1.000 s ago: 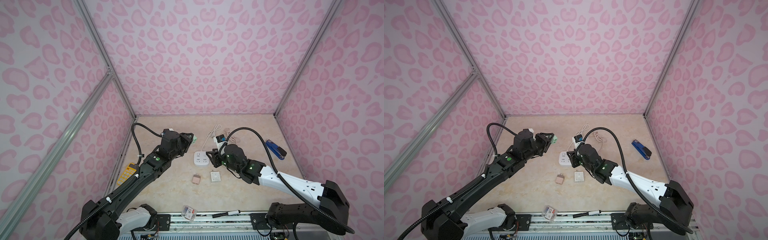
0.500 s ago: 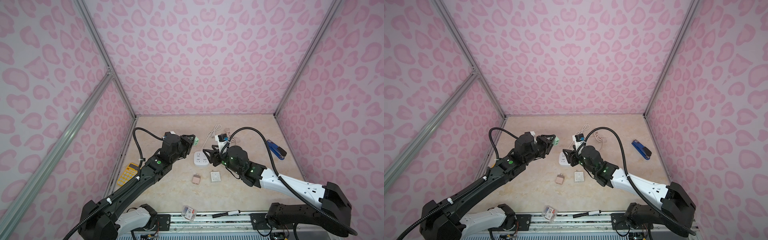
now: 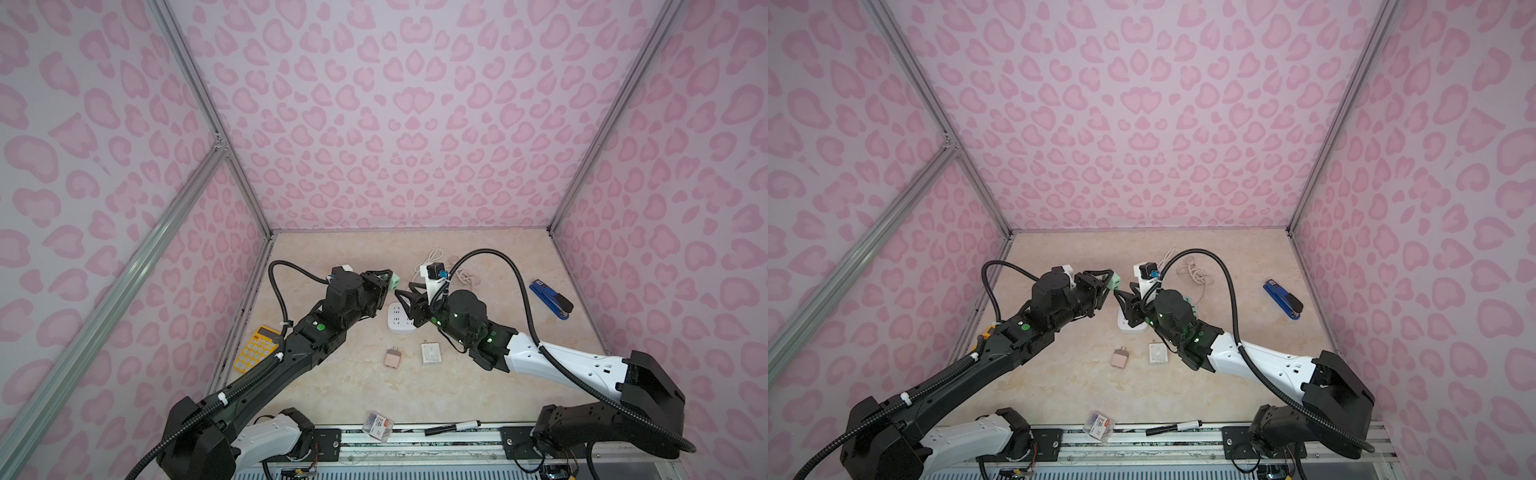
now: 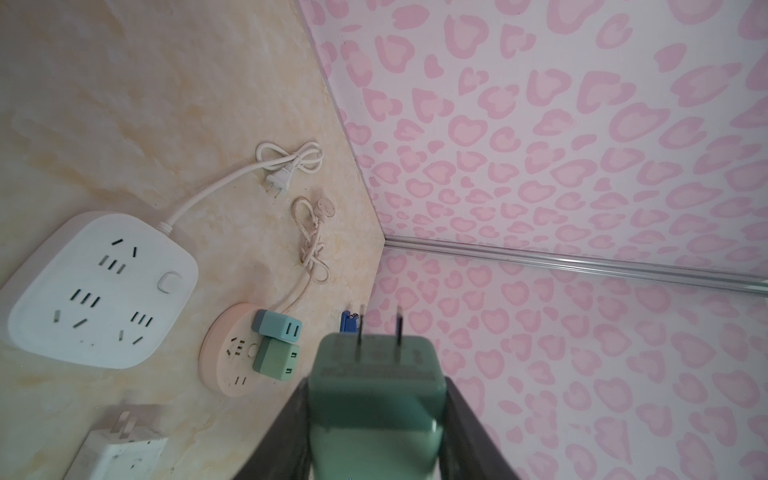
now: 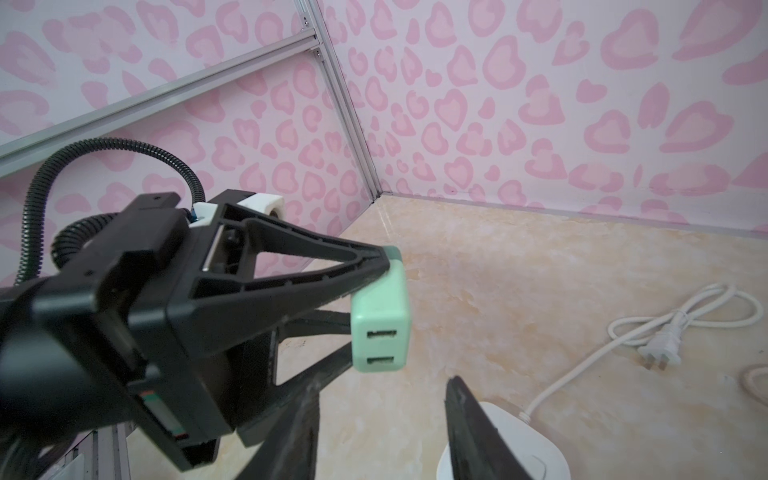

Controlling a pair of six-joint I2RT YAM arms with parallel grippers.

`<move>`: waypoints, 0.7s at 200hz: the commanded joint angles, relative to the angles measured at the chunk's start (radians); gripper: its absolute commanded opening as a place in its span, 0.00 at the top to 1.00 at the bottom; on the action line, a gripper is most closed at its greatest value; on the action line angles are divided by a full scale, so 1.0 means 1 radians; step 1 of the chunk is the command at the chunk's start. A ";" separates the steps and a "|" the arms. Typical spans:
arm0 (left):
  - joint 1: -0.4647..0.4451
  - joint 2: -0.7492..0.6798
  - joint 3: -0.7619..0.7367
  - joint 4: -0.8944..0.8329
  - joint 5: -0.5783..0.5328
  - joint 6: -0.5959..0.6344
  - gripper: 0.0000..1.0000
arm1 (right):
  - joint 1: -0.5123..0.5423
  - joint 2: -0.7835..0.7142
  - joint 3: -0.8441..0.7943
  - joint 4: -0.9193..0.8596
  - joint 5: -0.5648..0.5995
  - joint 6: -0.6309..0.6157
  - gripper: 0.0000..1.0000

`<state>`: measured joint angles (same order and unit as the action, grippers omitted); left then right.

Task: Insert the plug
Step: 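Close the right gripper on the green charger held by the left gripper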

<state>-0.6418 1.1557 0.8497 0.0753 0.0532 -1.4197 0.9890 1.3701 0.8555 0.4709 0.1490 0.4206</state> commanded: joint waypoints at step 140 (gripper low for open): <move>-0.005 0.020 -0.020 0.135 0.065 -0.008 0.97 | -0.010 0.075 0.105 -0.031 -0.002 -0.036 0.63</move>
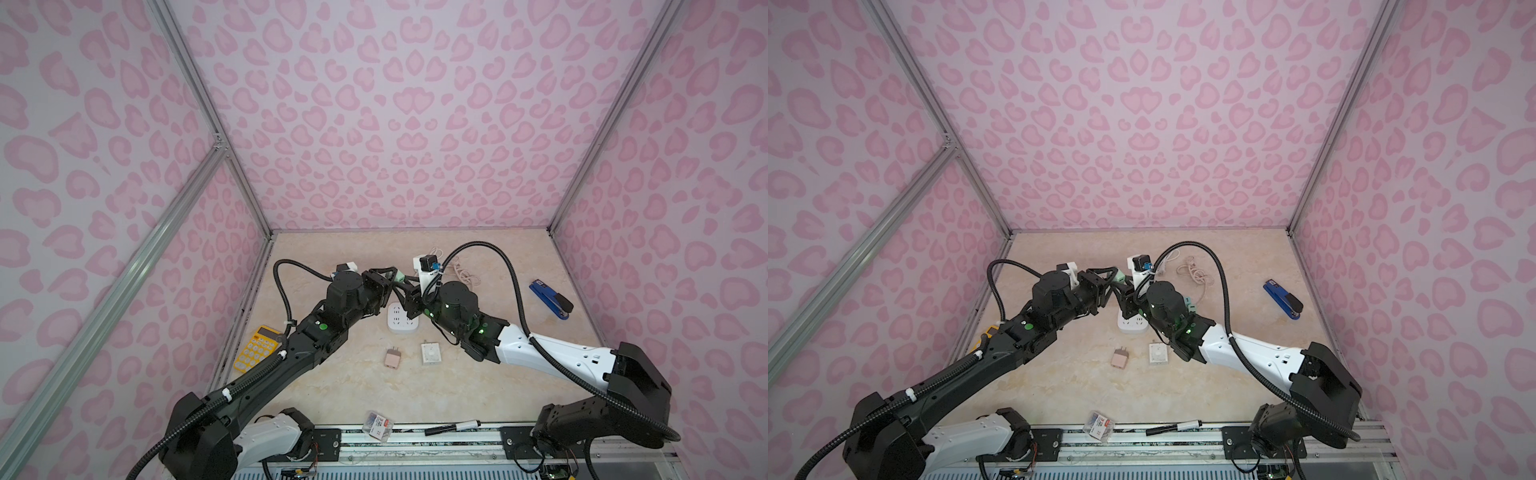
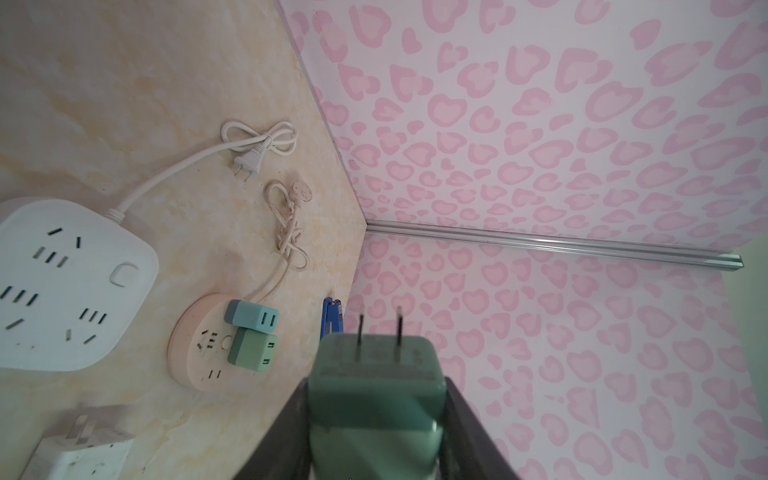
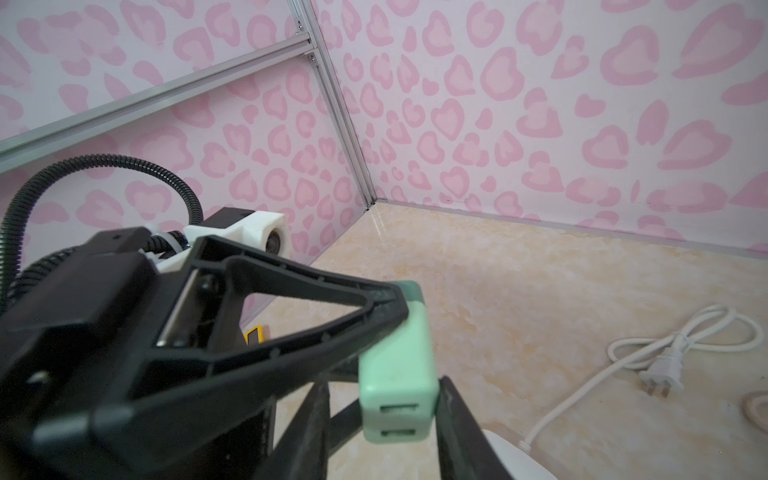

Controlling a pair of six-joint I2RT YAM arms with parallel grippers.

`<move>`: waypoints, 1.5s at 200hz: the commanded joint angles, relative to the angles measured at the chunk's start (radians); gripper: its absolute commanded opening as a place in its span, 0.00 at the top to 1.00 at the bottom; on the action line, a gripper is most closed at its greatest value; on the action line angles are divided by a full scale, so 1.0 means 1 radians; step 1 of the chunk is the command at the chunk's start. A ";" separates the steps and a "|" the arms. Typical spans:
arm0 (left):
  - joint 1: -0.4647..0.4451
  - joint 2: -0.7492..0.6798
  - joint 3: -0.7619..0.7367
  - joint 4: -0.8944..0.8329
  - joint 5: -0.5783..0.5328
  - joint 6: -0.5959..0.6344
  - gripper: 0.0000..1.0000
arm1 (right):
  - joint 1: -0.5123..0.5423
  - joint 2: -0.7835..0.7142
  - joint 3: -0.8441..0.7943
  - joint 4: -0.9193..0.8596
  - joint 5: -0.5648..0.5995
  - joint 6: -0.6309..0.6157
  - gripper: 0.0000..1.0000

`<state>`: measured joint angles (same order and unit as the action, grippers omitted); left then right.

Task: Insert the plug
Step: 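Close the right gripper on the green charger held by the left gripper, then open the left gripper and draw back while the right gripper carries the charger away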

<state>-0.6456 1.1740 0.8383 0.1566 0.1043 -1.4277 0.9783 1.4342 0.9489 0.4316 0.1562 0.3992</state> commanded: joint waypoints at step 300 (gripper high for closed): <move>-0.002 0.010 0.105 -0.220 -0.025 0.100 0.22 | -0.016 0.050 0.034 0.024 -0.026 0.027 1.00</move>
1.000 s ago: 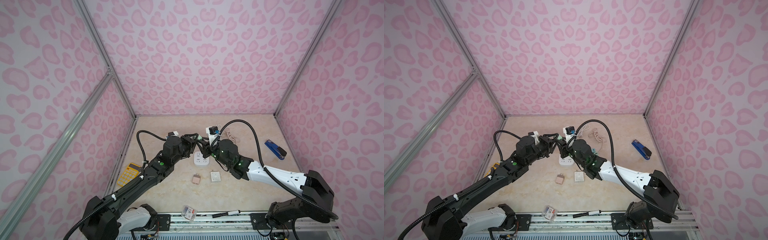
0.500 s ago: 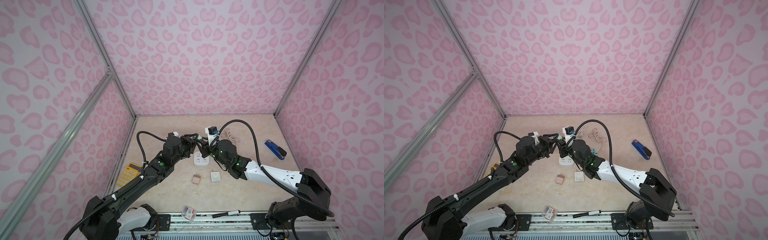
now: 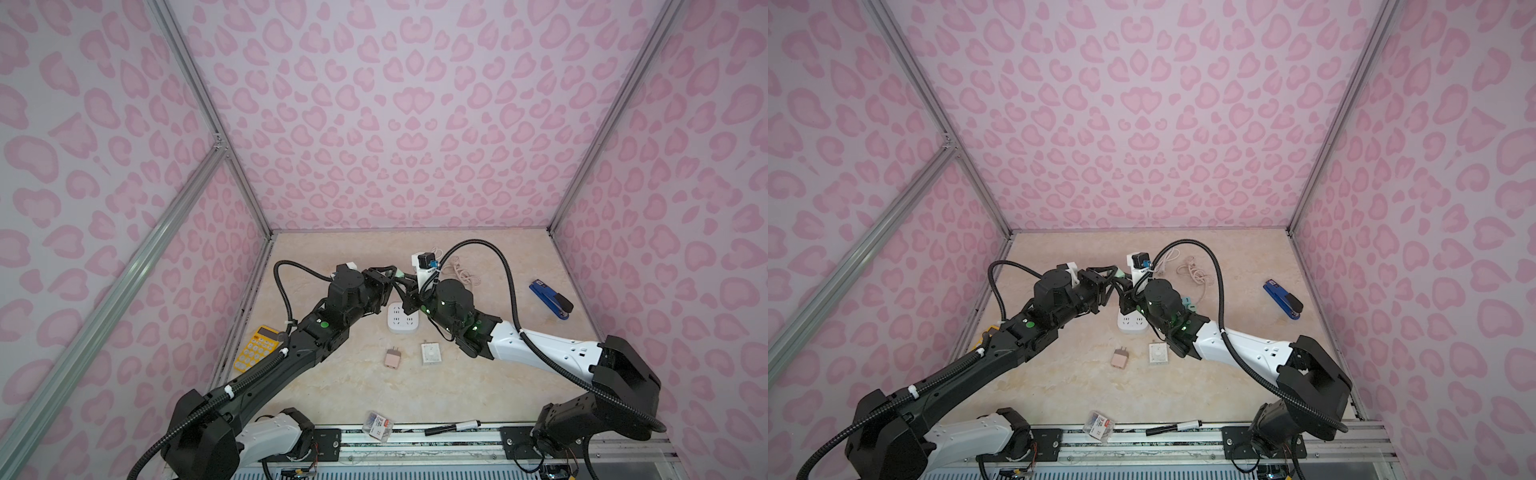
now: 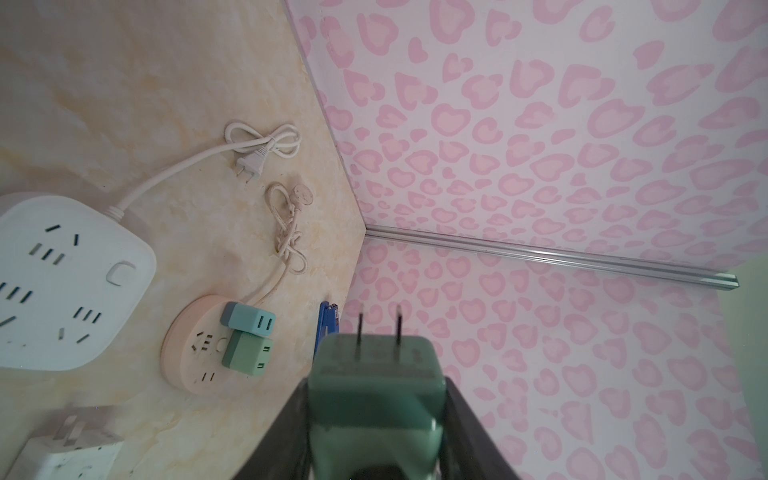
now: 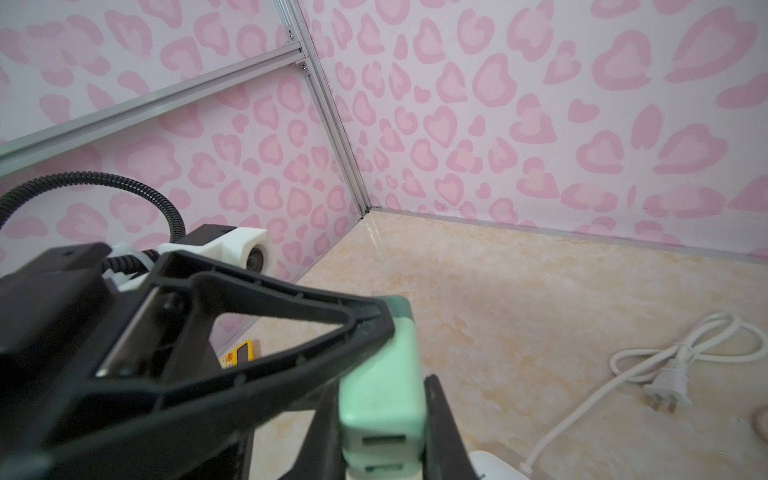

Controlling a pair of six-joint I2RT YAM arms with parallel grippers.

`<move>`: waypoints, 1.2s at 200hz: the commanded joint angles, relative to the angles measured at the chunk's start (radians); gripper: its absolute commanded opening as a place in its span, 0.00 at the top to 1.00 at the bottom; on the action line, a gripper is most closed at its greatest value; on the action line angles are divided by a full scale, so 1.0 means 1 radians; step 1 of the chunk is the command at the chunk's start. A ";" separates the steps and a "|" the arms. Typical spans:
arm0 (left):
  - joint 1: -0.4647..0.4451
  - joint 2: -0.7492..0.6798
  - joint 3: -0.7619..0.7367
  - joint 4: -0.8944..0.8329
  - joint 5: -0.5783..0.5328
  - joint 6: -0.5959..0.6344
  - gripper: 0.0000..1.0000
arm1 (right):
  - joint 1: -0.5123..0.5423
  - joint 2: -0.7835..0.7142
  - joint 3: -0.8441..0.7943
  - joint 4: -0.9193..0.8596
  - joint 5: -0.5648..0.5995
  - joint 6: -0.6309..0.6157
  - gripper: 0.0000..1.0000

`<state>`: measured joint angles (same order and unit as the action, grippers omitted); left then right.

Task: Insert the plug
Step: 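Open the left gripper and draw back while the right gripper carries the charger away, then lower the green charger with the right gripper onto the pink strip's free socket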

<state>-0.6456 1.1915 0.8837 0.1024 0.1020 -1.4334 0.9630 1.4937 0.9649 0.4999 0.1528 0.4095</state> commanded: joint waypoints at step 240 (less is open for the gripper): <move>0.016 -0.254 -0.034 -0.576 -0.415 0.613 0.17 | -0.268 0.244 0.682 -1.621 -0.127 -0.056 1.00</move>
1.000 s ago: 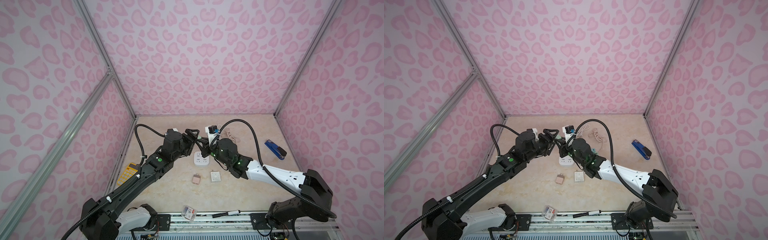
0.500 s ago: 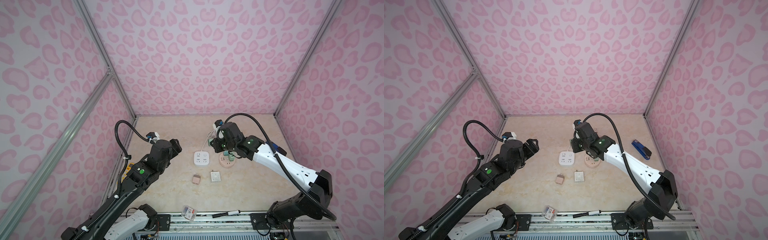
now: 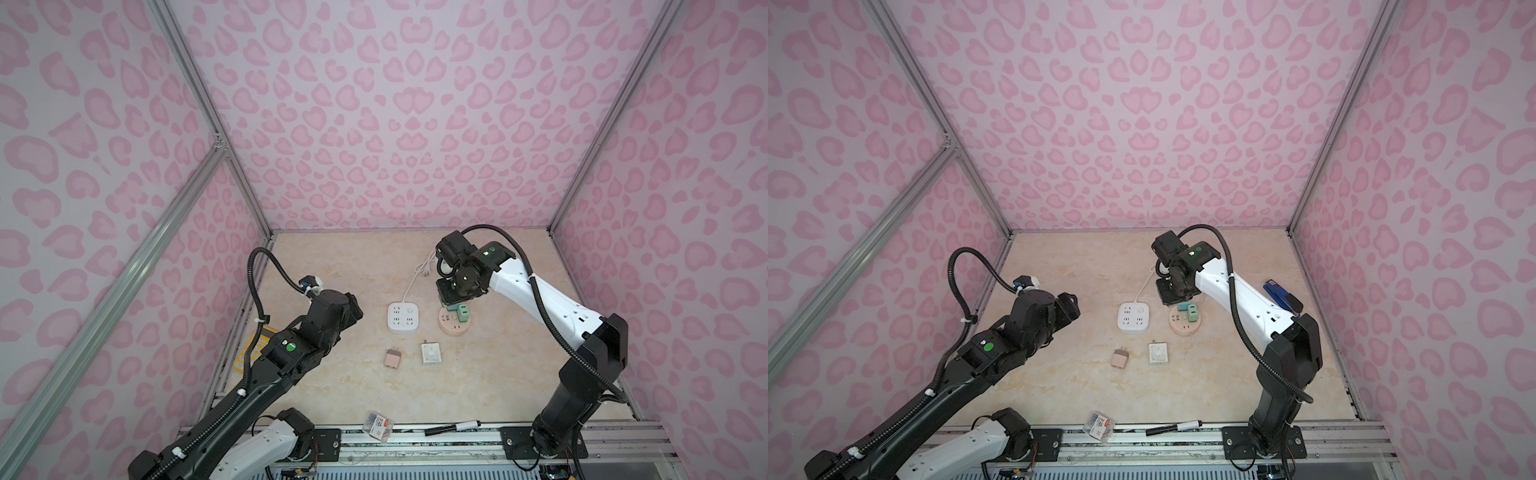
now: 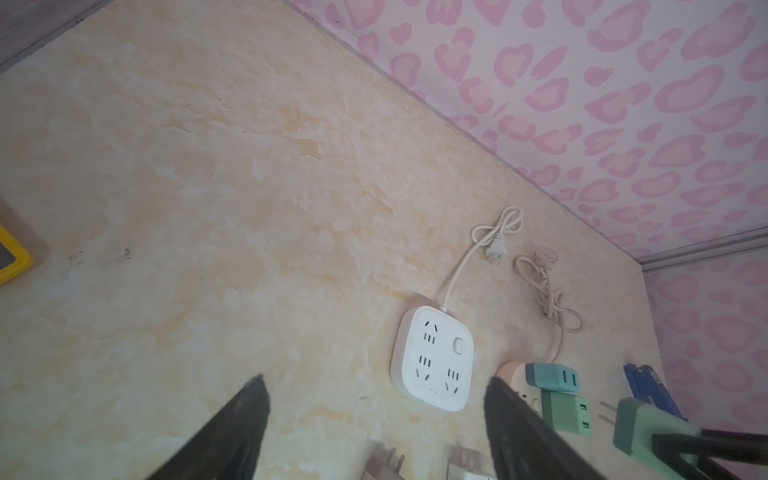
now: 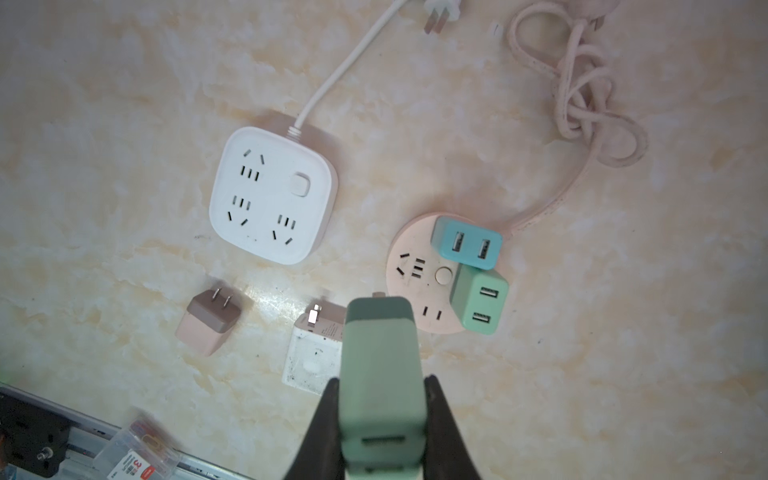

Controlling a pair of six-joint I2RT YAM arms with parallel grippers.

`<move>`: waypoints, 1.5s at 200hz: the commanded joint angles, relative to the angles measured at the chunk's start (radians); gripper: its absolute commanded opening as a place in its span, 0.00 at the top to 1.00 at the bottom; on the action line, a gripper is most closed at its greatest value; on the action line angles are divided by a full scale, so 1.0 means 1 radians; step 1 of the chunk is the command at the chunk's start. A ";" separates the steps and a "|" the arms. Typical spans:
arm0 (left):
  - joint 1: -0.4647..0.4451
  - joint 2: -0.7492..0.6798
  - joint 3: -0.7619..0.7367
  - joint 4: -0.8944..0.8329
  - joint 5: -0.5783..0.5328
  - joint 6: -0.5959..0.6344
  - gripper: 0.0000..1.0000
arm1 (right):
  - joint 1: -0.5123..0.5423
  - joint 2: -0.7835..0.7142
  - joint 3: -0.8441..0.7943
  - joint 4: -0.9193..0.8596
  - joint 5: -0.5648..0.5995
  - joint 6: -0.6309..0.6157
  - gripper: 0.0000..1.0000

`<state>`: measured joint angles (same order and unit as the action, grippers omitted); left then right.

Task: Insert the plug
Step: 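Lower the green charger with the right gripper onto the pink strip's free socket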

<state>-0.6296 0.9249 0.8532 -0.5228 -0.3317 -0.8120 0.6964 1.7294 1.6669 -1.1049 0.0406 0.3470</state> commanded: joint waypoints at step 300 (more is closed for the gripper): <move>0.001 0.060 -0.015 0.092 0.040 -0.003 0.17 | -0.044 0.208 -0.066 0.073 0.029 0.128 1.00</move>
<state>-0.6296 0.9825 0.8417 -0.4500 -0.2871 -0.8188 0.6540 1.9274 1.6009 -1.0359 0.0780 0.4656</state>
